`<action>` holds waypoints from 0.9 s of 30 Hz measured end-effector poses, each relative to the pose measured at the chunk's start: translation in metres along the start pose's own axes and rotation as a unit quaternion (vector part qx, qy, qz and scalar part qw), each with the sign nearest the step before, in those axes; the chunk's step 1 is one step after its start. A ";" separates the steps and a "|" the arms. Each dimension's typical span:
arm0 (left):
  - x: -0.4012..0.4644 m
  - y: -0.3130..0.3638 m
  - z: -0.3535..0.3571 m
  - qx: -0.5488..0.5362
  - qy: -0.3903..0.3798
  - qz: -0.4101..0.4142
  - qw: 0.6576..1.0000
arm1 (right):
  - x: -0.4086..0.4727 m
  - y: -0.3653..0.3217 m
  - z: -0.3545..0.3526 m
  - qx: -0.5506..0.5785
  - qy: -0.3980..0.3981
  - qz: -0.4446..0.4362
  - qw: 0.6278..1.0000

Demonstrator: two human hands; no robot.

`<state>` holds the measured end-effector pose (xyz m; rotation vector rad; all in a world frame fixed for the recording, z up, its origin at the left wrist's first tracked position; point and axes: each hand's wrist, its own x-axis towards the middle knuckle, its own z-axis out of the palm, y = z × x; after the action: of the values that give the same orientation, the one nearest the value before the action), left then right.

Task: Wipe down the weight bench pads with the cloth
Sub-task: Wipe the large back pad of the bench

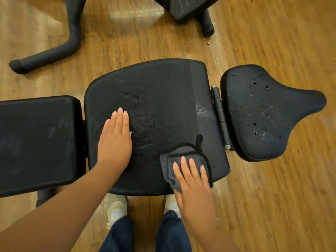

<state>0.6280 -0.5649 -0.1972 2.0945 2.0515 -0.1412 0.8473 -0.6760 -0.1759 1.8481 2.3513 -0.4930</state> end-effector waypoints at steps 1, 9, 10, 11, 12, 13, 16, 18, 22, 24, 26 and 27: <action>-0.002 0.005 -0.002 -0.012 0.000 -0.014 1.000 | -0.010 0.001 0.003 0.004 0.004 -0.001 1.000; -0.022 0.104 0.001 -0.070 0.038 0.031 0.996 | -0.045 0.010 0.022 0.041 0.057 0.002 0.998; -0.022 0.109 0.003 -0.065 0.036 0.025 0.997 | -0.044 0.011 0.023 0.041 0.067 0.000 0.997; -0.022 0.110 0.005 -0.058 0.029 0.017 0.998 | -0.043 0.011 0.023 0.040 0.076 -0.002 0.996; -0.022 0.110 0.008 -0.052 0.024 0.011 0.998 | -0.042 0.012 0.023 0.040 0.082 -0.003 0.996; -0.022 0.108 0.011 -0.051 0.023 0.009 0.998 | -0.041 0.012 0.024 0.039 0.085 -0.003 0.996; -0.021 0.103 0.015 -0.054 0.034 0.025 0.998 | -0.033 0.013 0.021 0.040 0.084 0.012 0.996; -0.020 0.100 0.017 -0.059 0.033 0.035 0.997 | -0.021 0.015 0.018 0.044 0.082 0.032 0.995; -0.020 0.096 0.020 -0.062 0.029 0.049 0.996 | 0.016 0.025 0.006 0.045 0.077 0.054 0.995; -0.020 0.097 0.021 -0.062 0.030 0.045 0.997 | 0.039 0.032 -0.001 0.040 0.059 0.047 0.996; -0.021 0.098 0.022 -0.060 0.030 0.043 0.997 | 0.062 0.036 -0.008 0.044 0.052 0.039 0.997; -0.021 0.099 0.022 -0.061 0.030 0.041 0.997 | 0.073 0.037 -0.010 0.046 0.054 0.037 0.997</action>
<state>0.7275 -0.5911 -0.2067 2.1280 1.9480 0.0587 0.8658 -0.5975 -0.1937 2.0439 2.3530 -0.5142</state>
